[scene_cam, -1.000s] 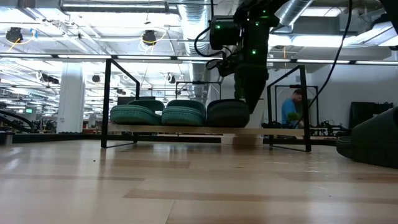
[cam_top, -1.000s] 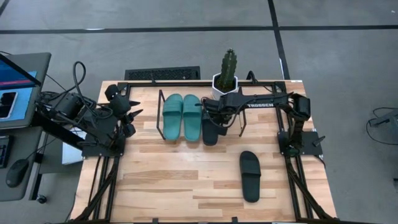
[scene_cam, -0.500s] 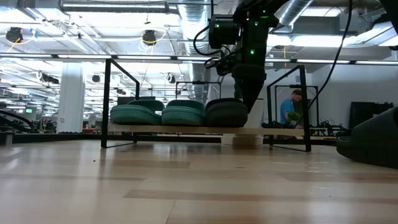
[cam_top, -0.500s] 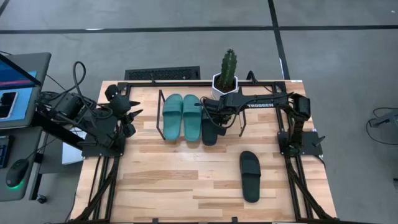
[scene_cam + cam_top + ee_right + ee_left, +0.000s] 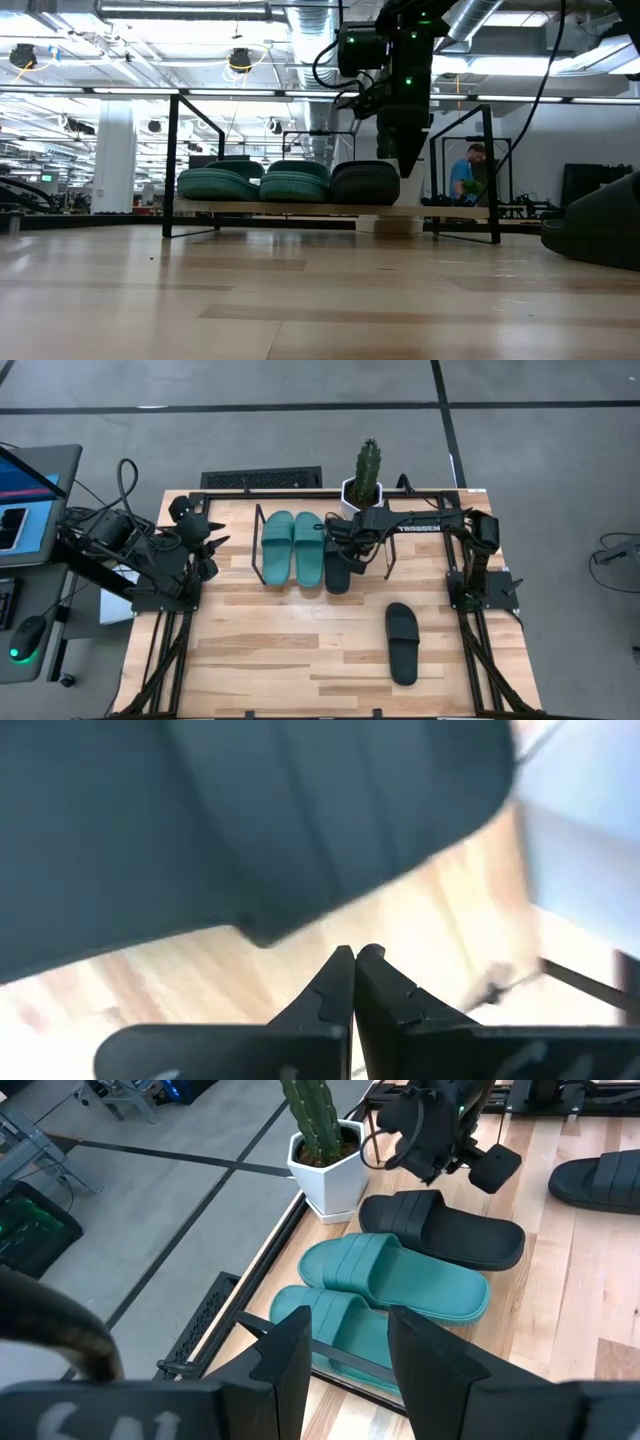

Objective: Pick and place slides into the shelf
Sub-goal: Put the black slipper on the shelf

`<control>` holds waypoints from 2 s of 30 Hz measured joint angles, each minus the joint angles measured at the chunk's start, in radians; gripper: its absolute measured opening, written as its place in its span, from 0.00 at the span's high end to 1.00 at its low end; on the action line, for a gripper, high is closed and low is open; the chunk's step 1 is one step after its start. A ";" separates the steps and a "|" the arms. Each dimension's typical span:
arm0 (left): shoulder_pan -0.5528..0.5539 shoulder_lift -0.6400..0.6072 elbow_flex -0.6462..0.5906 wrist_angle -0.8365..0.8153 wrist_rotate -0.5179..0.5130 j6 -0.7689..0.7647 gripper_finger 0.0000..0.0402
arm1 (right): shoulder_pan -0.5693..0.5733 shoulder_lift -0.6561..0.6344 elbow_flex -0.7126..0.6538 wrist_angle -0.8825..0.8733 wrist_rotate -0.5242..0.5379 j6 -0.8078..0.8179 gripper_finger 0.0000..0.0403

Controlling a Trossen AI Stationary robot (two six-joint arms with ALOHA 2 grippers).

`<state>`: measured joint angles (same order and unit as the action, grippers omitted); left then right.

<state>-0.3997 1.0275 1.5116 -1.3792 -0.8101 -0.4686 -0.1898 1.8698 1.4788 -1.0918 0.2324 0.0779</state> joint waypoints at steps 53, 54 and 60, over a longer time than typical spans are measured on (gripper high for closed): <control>0.000 0.000 0.000 0.068 0.006 -0.023 0.69 | 1.071 -0.001 0.119 -0.076 -0.181 1.175 1.00; 0.000 0.000 0.000 0.070 0.012 -0.023 0.69 | 1.065 0.008 0.119 -0.053 -0.188 1.171 0.99; 0.000 0.000 0.000 0.070 0.019 -0.022 0.69 | 1.037 0.067 0.120 -0.014 -0.239 1.105 0.84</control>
<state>-0.3996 1.0275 1.5116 -1.3090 -0.7910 -0.4905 0.8476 1.9368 1.5990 -1.1062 -0.0065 1.1832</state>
